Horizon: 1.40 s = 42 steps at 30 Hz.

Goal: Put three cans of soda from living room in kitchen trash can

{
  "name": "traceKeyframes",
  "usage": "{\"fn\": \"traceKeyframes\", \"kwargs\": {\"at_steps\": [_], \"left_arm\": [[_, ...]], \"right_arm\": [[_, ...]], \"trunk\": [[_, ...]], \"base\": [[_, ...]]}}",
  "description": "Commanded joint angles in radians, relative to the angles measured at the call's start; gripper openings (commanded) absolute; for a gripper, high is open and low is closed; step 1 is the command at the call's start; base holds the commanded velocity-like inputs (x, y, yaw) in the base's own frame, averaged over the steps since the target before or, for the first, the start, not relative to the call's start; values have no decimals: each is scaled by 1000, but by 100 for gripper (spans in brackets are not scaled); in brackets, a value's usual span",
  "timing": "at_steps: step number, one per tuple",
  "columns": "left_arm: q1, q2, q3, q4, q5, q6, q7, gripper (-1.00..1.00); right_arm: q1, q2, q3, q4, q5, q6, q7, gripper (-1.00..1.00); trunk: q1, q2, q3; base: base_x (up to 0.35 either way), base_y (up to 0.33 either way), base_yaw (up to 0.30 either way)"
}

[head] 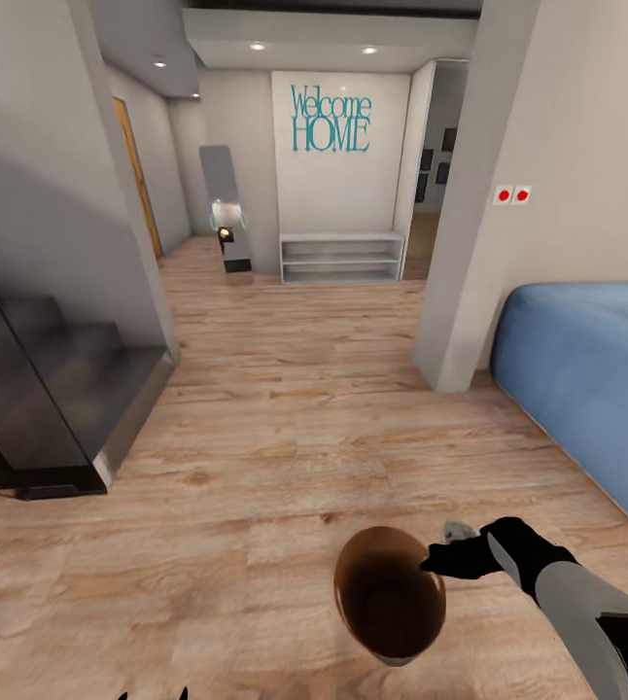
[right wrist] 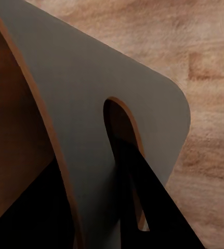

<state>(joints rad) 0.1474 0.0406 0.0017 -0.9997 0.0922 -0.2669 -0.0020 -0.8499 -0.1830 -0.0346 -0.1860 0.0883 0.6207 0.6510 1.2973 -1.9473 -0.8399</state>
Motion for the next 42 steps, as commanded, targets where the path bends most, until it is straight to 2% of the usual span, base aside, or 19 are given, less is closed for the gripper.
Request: {"fn": "traceKeyframes", "kwargs": {"at_steps": [1, 7, 16, 22, 24, 26, 34, 42], "left_arm": [[0, 0, 0, 0, 0, 0, 1, 100], [0, 0, 0, 0, 2, -3, 2, 100], [0, 2, 1, 0, 5, -6, -4, 100], [0, 2, 1, 0, 1, -6, -6, 100], [0, 2, -2, 1, 0, -6, -6, 100], [0, 2, -3, 1, 0, -6, -6, 100], [0, 2, -5, 1, 0, -5, -6, 100], [0, 2, -5, 0, 3, -8, -3, 100]], "right_arm": [[6, -8, -3, -2, -11, -1, 11, -100], [32, -37, -2, 3, -9, -66, 41, -100], [88, -46, -2, -1, -8, -122, 34, -100], [120, -57, -3, 2, -11, -199, 33, -100], [157, -61, -4, -1, -13, -241, 33, -100], [166, -62, -5, -2, -13, -257, 33, -100], [179, -64, -13, -4, -17, -284, 41, -100], [181, -61, -12, -4, -20, -288, 39, -100]], "trunk": [[-4, 7, 3], [-27, 49, 22], [-61, 112, 50], [-84, 154, 69], [-92, 168, 75], [-100, 182, 82], [-130, 238, 107], [-130, 238, 107]], "base": [[0, 0, 0], [0, 0, 0], [0, 0, 0], [0, 0, 0], [0, 0, 0], [0, 0, 0], [0, 0, 0], [0, 0, 0]]}}
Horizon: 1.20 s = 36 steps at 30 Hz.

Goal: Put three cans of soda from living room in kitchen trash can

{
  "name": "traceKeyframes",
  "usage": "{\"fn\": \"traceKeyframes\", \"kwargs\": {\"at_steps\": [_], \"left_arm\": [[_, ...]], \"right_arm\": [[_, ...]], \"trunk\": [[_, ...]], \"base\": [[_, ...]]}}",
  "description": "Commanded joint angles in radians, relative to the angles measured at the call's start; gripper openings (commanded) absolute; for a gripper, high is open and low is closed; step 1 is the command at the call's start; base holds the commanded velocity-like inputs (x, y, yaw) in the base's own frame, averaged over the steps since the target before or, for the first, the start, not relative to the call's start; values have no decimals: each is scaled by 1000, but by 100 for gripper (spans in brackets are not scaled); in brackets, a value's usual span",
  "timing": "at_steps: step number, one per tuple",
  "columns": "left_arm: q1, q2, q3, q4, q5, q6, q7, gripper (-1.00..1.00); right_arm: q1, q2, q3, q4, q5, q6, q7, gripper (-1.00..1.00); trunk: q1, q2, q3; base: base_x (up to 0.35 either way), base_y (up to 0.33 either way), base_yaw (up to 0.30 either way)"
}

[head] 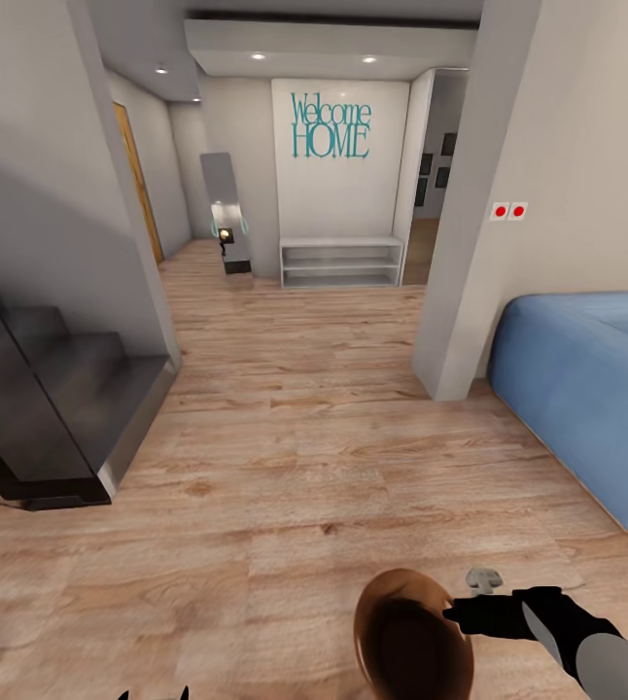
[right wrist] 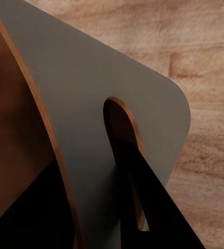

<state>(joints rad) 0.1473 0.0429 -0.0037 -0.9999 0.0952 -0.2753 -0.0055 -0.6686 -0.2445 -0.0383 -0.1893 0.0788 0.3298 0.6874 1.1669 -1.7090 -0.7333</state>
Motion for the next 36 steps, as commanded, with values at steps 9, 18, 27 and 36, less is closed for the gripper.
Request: {"fn": "traceKeyframes", "kwargs": {"at_steps": [9, 18, 27, 36], "left_arm": [[0, 0, 1, 0, -8, -1, 5, 100], [0, -1, 1, 0, -9, -1, 7, 100], [0, -2, 1, 1, -9, -1, 7, 100], [0, -2, 1, 1, -8, -1, 8, 100]], "right_arm": [[0, 5, -6, 2, -11, 2, -1, -100], [0, 4, -8, 2, -11, 2, 8, -100], [0, 2, -8, 1, -11, 2, 9, -100], [0, 4, -8, 2, -10, 2, 1, -100]], "trunk": [[0, 0, 0], [0, 0, 0], [0, 0, 0], [0, 0, 0]], "base": [[0, -1, -89], [0, -163, -243], [0, -271, -245], [0, -144, -64]]}}
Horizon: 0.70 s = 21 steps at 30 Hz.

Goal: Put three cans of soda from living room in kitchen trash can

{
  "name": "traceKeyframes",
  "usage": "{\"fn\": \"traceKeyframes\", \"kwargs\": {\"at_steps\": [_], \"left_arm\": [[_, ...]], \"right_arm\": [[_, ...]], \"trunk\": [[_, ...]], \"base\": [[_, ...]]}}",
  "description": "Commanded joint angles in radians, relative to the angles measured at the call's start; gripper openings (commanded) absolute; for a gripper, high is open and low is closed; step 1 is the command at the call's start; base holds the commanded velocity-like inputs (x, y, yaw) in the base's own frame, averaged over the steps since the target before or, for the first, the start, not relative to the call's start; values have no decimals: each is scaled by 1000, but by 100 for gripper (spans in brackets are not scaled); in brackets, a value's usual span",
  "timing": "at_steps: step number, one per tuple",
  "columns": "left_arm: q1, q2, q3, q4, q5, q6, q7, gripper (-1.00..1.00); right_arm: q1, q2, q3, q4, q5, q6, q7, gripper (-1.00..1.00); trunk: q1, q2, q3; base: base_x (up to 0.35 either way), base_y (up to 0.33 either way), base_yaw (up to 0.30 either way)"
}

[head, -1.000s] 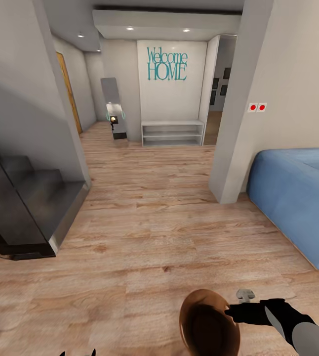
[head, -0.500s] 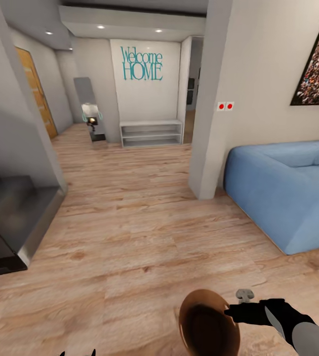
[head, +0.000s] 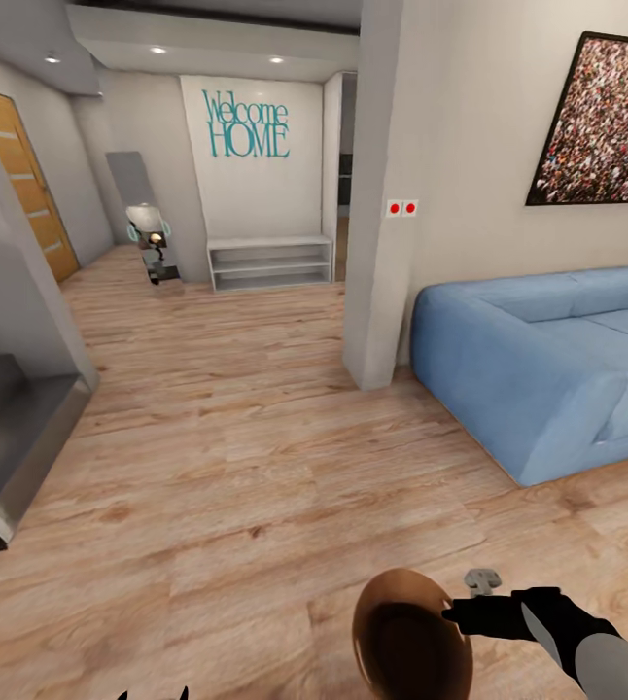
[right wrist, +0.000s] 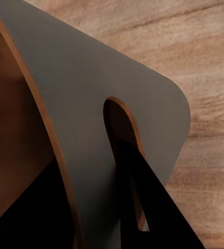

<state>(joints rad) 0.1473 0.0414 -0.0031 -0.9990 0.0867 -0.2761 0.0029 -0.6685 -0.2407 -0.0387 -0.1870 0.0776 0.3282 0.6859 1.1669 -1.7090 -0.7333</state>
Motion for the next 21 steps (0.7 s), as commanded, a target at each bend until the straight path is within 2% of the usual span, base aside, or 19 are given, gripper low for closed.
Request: {"fn": "traceKeyframes", "kwargs": {"at_steps": [1, 12, 21], "left_arm": [[0, 0, 0, 0, 0, 0, 0, 100], [0, 0, 0, 0, -1, 0, 0, 100], [0, 0, -1, 0, -1, 0, -1, 100]], "right_arm": [[0, 0, -7, 0, -9, 3, 2, -100], [0, -1, -7, 1, -10, 5, -3, -100], [0, -2, -9, 1, -10, 5, -4, -100]], "trunk": [[0, 0, 0], [0, 0, 0], [0, 0, 0]], "base": [[0, -24, -8], [0, -16, -1], [0, -145, 0]]}}
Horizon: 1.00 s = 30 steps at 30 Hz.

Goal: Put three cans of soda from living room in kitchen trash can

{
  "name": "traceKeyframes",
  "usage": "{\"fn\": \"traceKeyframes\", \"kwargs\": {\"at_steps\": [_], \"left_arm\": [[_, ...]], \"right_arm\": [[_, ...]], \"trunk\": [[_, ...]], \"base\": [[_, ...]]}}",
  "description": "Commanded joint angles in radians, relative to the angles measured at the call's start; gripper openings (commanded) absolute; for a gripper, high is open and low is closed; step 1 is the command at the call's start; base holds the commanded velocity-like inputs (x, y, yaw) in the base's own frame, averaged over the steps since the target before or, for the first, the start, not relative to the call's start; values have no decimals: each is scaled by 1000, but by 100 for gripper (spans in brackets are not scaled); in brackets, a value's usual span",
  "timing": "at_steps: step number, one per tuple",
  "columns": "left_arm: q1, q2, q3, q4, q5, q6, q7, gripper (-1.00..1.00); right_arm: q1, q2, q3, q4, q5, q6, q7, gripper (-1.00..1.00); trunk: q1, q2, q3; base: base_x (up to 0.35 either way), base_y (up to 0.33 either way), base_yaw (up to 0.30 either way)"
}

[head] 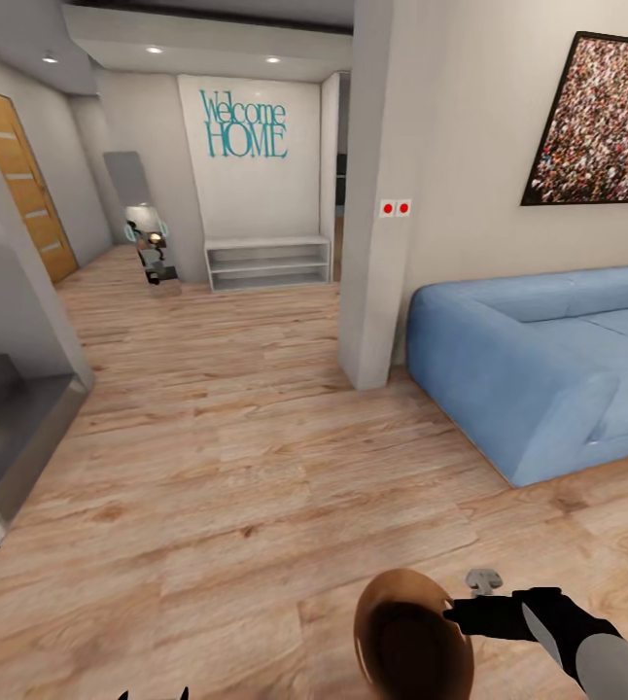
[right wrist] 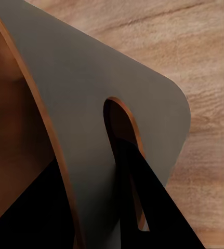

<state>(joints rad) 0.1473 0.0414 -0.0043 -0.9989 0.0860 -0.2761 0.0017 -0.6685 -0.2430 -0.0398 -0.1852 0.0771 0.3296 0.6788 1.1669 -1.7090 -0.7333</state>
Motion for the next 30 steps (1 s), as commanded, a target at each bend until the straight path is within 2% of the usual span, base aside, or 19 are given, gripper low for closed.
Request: {"fn": "traceKeyframes", "kwargs": {"at_steps": [1, 18, 30], "left_arm": [[0, 0, 0, 0, 0, 0, 0, 100], [0, 0, -2, -1, 0, 0, 0, 100], [0, 0, -3, 0, 0, 0, 0, 100]], "right_arm": [[0, 0, -8, 0, -10, 3, 3, -100], [0, -1, -10, 0, -10, 3, 2, -100], [0, -1, -10, 0, -10, 2, 2, -100]], "trunk": [[0, 0, 0], [0, 0, 0], [0, 0, 0]], "base": [[0, -185, 0], [-16, -241, 0], [-189, -217, 0]]}}
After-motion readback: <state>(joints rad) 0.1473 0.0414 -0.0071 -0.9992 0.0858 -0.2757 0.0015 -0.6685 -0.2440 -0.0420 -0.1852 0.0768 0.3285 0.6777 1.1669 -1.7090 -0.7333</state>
